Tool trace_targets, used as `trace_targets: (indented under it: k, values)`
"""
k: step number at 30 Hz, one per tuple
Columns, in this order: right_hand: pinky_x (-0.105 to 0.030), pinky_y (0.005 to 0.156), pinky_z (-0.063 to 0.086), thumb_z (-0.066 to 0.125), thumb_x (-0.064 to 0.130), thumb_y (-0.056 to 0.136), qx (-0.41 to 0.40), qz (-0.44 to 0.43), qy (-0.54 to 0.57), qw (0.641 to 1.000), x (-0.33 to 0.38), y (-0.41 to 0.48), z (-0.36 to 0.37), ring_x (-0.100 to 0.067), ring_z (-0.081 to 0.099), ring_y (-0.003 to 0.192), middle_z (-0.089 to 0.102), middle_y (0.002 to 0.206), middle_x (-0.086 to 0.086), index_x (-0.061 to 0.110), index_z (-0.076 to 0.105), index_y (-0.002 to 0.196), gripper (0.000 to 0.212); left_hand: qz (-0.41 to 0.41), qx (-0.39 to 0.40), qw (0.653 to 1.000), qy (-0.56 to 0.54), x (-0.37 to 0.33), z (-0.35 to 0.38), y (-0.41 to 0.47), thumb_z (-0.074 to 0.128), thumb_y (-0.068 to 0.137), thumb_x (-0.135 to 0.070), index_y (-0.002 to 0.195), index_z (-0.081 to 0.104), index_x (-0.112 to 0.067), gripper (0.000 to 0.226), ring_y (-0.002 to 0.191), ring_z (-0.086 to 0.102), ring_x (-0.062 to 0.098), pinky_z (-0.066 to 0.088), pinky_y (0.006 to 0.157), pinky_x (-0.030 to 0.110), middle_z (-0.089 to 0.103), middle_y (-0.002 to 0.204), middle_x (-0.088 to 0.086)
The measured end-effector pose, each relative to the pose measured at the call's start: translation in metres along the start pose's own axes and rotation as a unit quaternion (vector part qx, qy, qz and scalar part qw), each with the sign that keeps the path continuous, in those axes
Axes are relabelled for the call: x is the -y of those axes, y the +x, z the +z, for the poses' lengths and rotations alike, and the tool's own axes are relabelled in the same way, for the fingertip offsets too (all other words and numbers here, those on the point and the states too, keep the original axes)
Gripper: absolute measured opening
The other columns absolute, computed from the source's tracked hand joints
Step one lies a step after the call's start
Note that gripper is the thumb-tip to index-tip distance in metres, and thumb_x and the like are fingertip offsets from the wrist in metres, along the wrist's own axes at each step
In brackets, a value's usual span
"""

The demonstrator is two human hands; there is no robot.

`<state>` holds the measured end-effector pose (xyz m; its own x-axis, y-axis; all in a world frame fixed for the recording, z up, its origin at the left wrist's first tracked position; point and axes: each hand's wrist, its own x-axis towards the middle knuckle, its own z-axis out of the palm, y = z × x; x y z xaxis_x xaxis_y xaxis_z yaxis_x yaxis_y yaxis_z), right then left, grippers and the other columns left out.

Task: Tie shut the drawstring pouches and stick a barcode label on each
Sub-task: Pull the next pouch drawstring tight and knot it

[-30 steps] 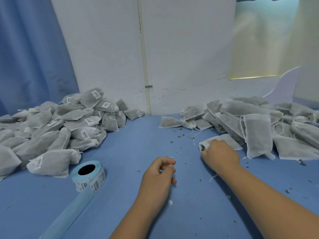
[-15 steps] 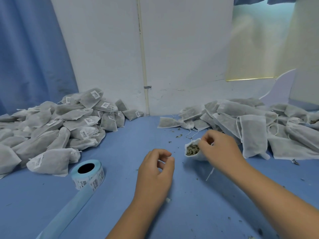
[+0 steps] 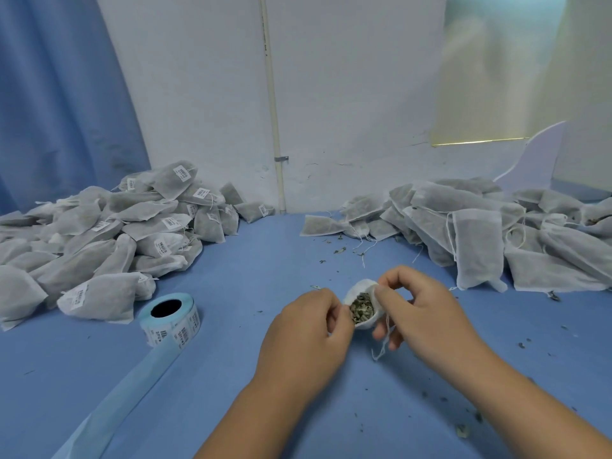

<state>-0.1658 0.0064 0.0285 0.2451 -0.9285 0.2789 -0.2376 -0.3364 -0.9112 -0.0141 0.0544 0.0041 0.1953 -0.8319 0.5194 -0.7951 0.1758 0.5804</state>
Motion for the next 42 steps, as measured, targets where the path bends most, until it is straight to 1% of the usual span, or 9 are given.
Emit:
trace_targets:
  k: [6,9,12,15,21,30,37,40,42]
  values:
    - [-0.021,0.041,0.046,0.055,0.006,0.087,-0.025,0.013,0.036,0.999,0.002,-0.003,-0.003,-0.022,0.066,0.045,0.066,0.074,0.0,0.016,0.058,0.083,0.012,0.015,0.011,1.0,0.004,-0.004,0.001,-0.001,0.047,0.095,-0.034,0.07,0.043,-0.029,0.027,0.069,0.049,0.011,0.046,0.064,0.033,0.053,0.072,-0.007]
    - [-0.017,0.043,0.045,0.054,0.005,0.085,-0.013,0.024,0.015,1.0,0.002,-0.001,-0.006,-0.021,0.068,0.05,0.067,0.063,0.002,0.019,0.059,0.084,0.015,0.023,0.011,1.0,0.004,-0.006,0.002,-0.002,0.045,0.097,-0.034,0.071,0.041,-0.031,0.027,0.072,0.049,0.01,0.044,0.066,0.033,0.053,0.075,-0.008]
    - [-0.039,0.069,0.058,0.059,0.01,0.083,-0.001,0.024,-0.018,1.0,0.002,0.0,-0.008,-0.02,0.069,0.058,0.069,0.06,0.002,0.019,0.062,0.08,0.011,0.038,0.005,0.999,0.003,-0.008,0.001,-0.003,0.044,0.098,-0.033,0.071,0.039,-0.033,0.028,0.075,0.048,0.011,0.042,0.066,0.03,0.051,0.076,-0.009]
    - [-0.048,0.076,0.057,0.067,0.025,0.075,0.004,0.025,-0.036,0.999,0.007,-0.002,-0.01,-0.019,0.069,0.065,0.07,0.066,0.002,0.021,0.065,0.077,0.005,0.064,0.008,0.998,0.012,-0.01,0.002,-0.003,0.043,0.099,-0.032,0.071,0.036,-0.035,0.029,0.073,0.046,0.013,0.041,0.067,0.032,0.047,0.075,-0.01]
    - [-0.028,0.06,0.045,0.083,0.031,0.064,0.052,0.059,-0.059,0.995,0.011,-0.005,-0.014,-0.008,0.055,0.058,0.064,0.068,0.005,0.017,0.066,0.079,0.027,0.11,0.019,0.993,0.024,-0.014,0.003,-0.008,0.037,0.1,-0.032,0.084,0.044,-0.023,0.019,0.071,0.047,0.017,0.042,0.067,0.036,0.047,0.081,-0.008]
    - [-0.031,0.059,0.044,0.075,0.016,0.065,0.085,0.098,-0.125,0.984,0.009,0.001,-0.02,-0.014,0.055,0.055,0.063,0.063,-0.003,0.006,0.064,0.079,0.02,0.201,0.058,0.975,0.071,-0.025,0.002,-0.01,0.025,0.097,-0.037,0.095,0.053,-0.014,0.036,0.069,0.041,0.017,0.036,0.06,0.032,0.04,0.086,-0.011]
    - [-0.013,0.042,0.032,0.063,0.008,0.071,0.042,0.031,-0.296,0.954,0.006,0.006,-0.009,-0.005,0.046,0.057,0.057,0.067,0.007,0.018,0.057,0.068,0.012,0.199,0.074,0.977,-0.026,-0.034,0.01,-0.015,0.028,0.095,-0.036,0.083,0.046,-0.02,0.027,0.066,0.036,0.007,0.033,0.059,0.025,0.036,0.075,-0.014]
    - [-0.015,0.042,0.035,0.067,0.013,0.07,0.026,0.03,-0.247,0.968,0.004,0.008,-0.009,-0.01,0.049,0.053,0.059,0.064,0.003,0.011,0.062,0.072,0.006,0.138,0.071,0.985,-0.076,-0.029,0.011,-0.013,0.035,0.095,-0.034,0.074,0.037,-0.032,0.022,0.063,0.04,0.004,0.029,0.056,0.02,0.043,0.07,-0.019]
    - [-0.019,0.049,0.046,0.07,0.016,0.069,0.072,0.06,-0.123,0.988,0.006,0.005,-0.014,-0.01,0.057,0.051,0.063,0.059,0.002,0.008,0.065,0.075,0.011,0.116,0.051,0.988,-0.086,-0.026,0.01,-0.011,0.037,0.094,-0.033,0.072,0.038,-0.031,0.022,0.064,0.042,0.004,0.031,0.057,0.017,0.045,0.069,-0.019]
